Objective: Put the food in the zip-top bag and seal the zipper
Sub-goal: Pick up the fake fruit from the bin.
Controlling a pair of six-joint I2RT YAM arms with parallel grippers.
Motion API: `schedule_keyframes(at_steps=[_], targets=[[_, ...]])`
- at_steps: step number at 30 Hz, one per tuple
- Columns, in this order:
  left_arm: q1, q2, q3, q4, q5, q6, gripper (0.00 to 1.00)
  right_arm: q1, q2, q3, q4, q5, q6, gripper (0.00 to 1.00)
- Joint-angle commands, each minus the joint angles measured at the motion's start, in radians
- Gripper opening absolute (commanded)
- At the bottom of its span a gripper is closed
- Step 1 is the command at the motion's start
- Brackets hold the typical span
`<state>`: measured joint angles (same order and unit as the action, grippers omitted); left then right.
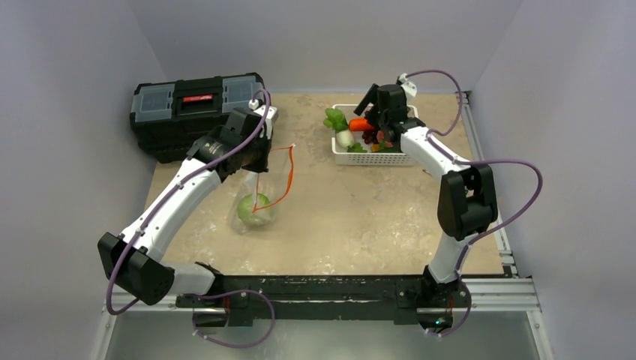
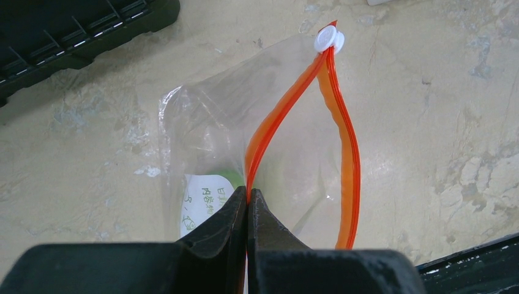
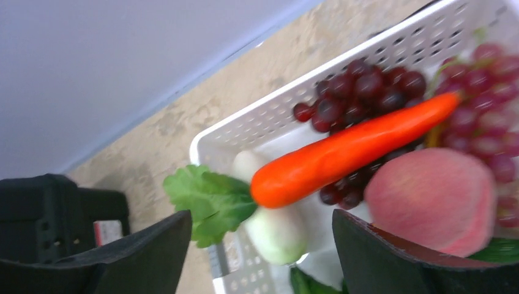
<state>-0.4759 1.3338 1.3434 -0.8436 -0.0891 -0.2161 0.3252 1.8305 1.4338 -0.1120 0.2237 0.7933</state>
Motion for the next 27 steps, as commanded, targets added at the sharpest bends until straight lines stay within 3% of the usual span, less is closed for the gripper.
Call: schedule_keyframes(at_steps=[1,8,20,25,27], targets=[[0.004,-0.04,0.0,0.017,0.003,0.013,0.0,-0.027,-0.048,0.037,-0.063,0.216,-0.213,0.88],[0.005,-0.039,0.0,0.021,0.028,0.006,0.0,-0.041,0.043,0.074,-0.163,0.323,-0.385,0.96],[0.003,-0.023,0.003,0.013,0.001,0.015,0.0,-0.044,0.131,0.055,-0.11,0.349,-0.442,0.93],[0.004,-0.033,-0.001,0.013,-0.001,0.015,0.0,-0.045,0.131,0.02,-0.054,0.342,-0.457,0.86],[0.003,-0.038,-0.003,0.015,-0.002,0.015,0.0,-0.047,0.141,0.032,-0.064,0.342,-0.462,0.74]])
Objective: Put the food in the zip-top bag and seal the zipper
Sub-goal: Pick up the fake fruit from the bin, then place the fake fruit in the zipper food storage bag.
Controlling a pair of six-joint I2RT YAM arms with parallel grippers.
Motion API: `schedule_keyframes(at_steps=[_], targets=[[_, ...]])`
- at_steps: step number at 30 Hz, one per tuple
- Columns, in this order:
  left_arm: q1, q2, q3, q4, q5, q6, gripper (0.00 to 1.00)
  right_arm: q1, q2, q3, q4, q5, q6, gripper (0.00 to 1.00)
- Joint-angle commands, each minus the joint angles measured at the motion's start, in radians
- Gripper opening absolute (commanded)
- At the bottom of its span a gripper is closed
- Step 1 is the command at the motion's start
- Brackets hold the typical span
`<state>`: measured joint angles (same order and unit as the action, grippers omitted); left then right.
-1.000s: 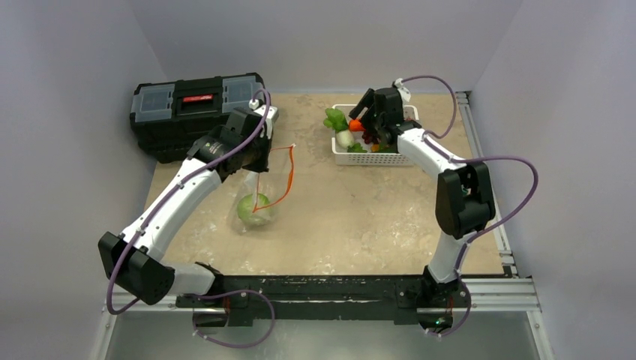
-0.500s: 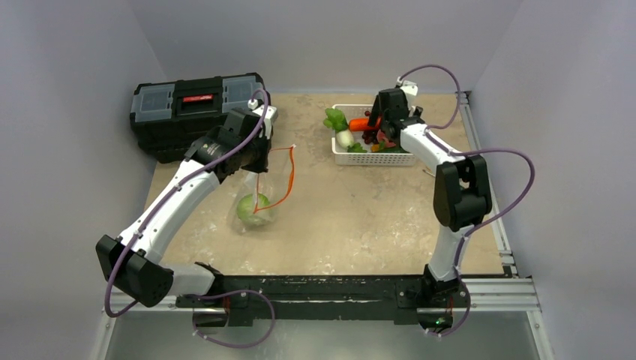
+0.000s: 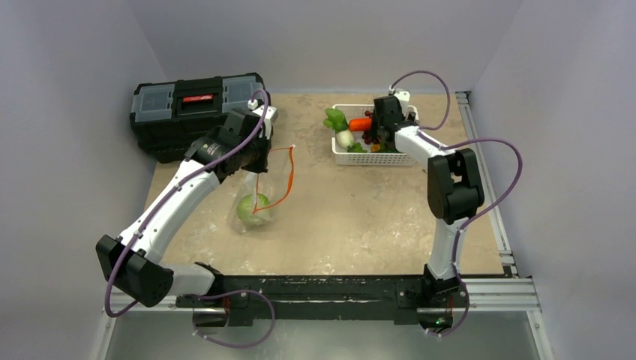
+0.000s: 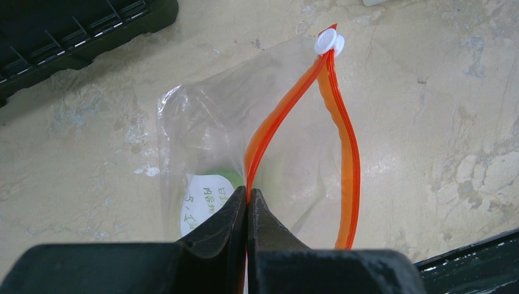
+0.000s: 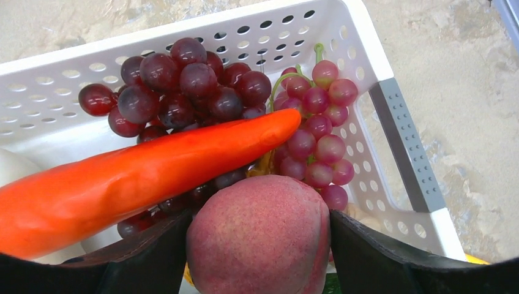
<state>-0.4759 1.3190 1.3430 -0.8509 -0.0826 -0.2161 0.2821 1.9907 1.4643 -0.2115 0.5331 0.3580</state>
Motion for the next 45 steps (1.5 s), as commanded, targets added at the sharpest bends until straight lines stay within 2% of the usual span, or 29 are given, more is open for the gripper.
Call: schedule_keyframes(at_steps=[1,3,5,8,12,16,20,24,28,31,35,39,42,45], targets=[[0.003,-0.025,-0.002,0.021,-0.007,0.015,0.0,-0.003,-0.014,0.015,0.009,0.029,-0.017,0.66],[0.003,-0.027,-0.002,0.021,-0.006,0.015,0.0,-0.001,-0.045,0.024,-0.044,0.045,0.011,0.45],[0.003,-0.032,-0.002,0.022,-0.004,0.014,0.0,0.007,-0.116,-0.016,-0.023,0.035,0.028,0.35],[0.004,-0.04,-0.005,0.03,0.001,0.01,0.0,0.014,-0.249,-0.092,0.043,-0.043,0.042,0.31],[0.008,-0.037,-0.005,0.031,0.005,0.004,0.0,0.037,-0.41,-0.208,0.17,-0.272,0.025,0.23],[0.012,-0.044,-0.009,0.034,-0.014,0.004,0.0,0.123,-0.517,-0.294,0.256,-0.444,0.016,0.12],[0.014,-0.047,-0.016,0.041,-0.02,0.003,0.0,0.292,-0.59,-0.373,0.341,-0.607,-0.011,0.11],[0.014,-0.049,-0.022,0.046,-0.027,0.003,0.0,0.442,-0.643,-0.459,0.435,-0.693,-0.014,0.12],[0.014,-0.058,-0.033,0.058,-0.032,0.002,0.0,0.516,-0.655,-0.513,0.532,-0.745,-0.053,0.14],[0.014,-0.077,-0.048,0.074,-0.031,0.001,0.0,0.566,-0.653,-0.519,0.583,-0.781,-0.087,0.21],[0.014,-0.096,-0.06,0.091,-0.037,0.003,0.0,0.609,-0.614,-0.505,0.666,-0.763,-0.046,0.27],[0.014,-0.124,-0.079,0.109,-0.049,0.004,0.0,0.62,-0.549,-0.477,0.741,-0.688,0.094,0.31],[0.014,-0.139,-0.087,0.121,-0.045,0.007,0.0,0.625,-0.495,-0.488,0.837,-0.628,0.185,0.31],[0.014,-0.142,-0.087,0.121,-0.043,0.009,0.0,0.636,-0.439,-0.457,0.817,-0.55,0.219,0.31]])
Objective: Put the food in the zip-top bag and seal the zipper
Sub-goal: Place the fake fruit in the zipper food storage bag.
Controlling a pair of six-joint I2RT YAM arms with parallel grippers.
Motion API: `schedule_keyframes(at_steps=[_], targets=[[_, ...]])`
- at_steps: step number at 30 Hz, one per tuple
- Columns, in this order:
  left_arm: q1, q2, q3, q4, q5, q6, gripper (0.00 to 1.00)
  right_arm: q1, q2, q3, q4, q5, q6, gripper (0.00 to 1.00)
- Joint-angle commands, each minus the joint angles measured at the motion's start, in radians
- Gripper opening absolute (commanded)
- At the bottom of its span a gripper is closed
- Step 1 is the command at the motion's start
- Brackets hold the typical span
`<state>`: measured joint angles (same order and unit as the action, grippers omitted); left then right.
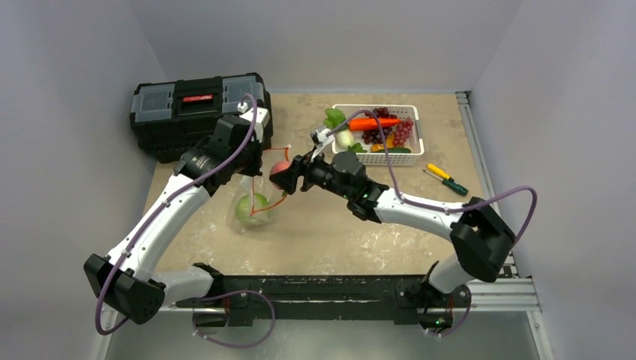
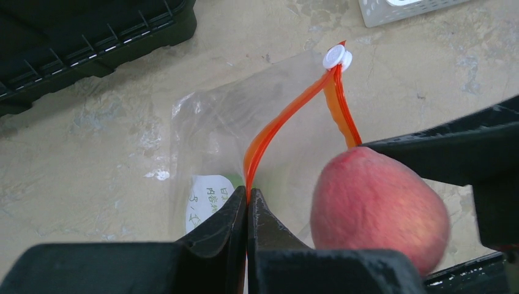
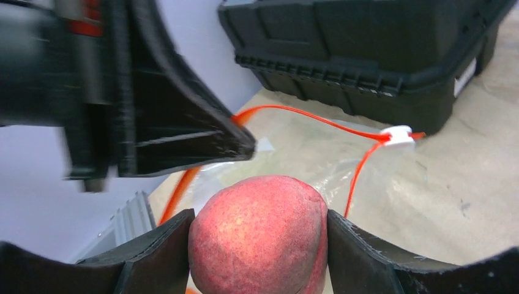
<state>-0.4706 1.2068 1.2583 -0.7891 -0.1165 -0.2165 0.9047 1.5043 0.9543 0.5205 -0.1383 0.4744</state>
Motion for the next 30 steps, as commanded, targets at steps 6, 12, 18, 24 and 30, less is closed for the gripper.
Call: schedule_keyframes(at_steps=[6,12,18,24,30], targets=[[0.009,-0.039,-0.004,0.059,-0.005,0.014,0.0,0.039,0.109,0.072,0.109,0.207,0.104,0.49],[0.009,-0.028,0.001,0.053,-0.002,0.014,0.0,0.075,0.141,0.135,0.021,0.299,0.084,0.8],[0.009,-0.027,0.003,0.052,-0.007,0.015,0.0,0.081,0.169,0.238,-0.166,0.35,0.084,0.94],[0.009,-0.026,0.0,0.051,-0.021,0.016,0.0,0.08,0.139,0.229,-0.196,0.356,0.063,0.96],[0.009,-0.017,0.0,0.048,-0.023,0.016,0.0,0.08,0.077,0.208,-0.293,0.309,0.007,0.88]])
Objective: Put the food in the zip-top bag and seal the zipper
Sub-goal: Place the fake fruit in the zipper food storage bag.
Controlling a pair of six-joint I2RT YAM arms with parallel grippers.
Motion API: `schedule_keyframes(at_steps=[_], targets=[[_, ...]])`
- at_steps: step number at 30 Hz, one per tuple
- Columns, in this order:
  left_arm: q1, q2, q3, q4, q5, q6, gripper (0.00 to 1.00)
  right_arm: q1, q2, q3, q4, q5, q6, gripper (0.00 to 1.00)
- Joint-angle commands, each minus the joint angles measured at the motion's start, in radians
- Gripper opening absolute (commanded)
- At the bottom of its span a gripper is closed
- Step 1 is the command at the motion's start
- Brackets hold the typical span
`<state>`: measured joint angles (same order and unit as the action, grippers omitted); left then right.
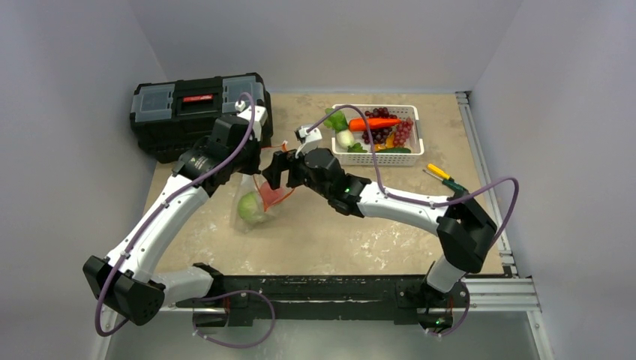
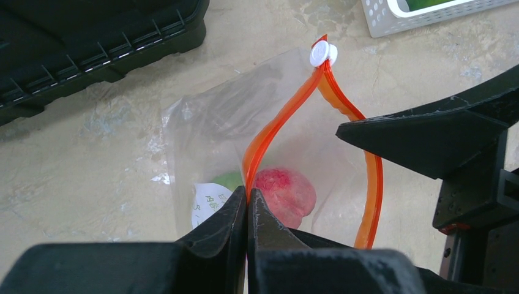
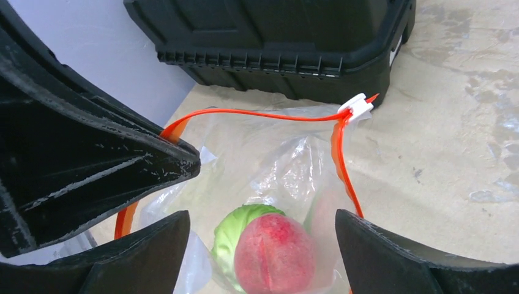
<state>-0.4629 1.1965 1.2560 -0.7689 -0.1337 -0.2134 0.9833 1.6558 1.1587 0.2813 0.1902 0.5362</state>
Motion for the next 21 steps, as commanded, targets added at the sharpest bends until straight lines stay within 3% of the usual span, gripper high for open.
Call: schedule_keyframes(at_steps=[1,3,5,10,13,18,21], targets=[[0.002,-0.004,0.004,0.026,-0.006,0.012,0.0,0.002,-0.083,-0.004,-0.069,-0.038,-0.062,0.85],[0.001,0.005,0.01,0.019,-0.007,0.013,0.0,0.002,-0.099,-0.018,-0.11,-0.055,-0.066,0.76],[0.001,0.009,0.011,0.018,-0.007,0.011,0.0,0.002,-0.133,-0.046,-0.134,-0.04,-0.069,0.73],[0.001,0.022,0.007,0.013,-0.016,0.011,0.0,0.002,-0.18,-0.08,-0.206,-0.009,-0.052,0.86],[0.002,0.025,0.011,0.009,-0.02,0.012,0.0,0.004,-0.164,-0.064,-0.273,-0.037,0.0,0.84],[0.002,0.017,0.013,0.005,-0.028,0.011,0.0,0.038,-0.215,-0.269,-0.038,-0.029,-0.001,0.76],[0.001,0.017,0.013,0.008,-0.02,0.009,0.0,0.062,-0.168,-0.34,0.066,-0.027,0.013,0.65]])
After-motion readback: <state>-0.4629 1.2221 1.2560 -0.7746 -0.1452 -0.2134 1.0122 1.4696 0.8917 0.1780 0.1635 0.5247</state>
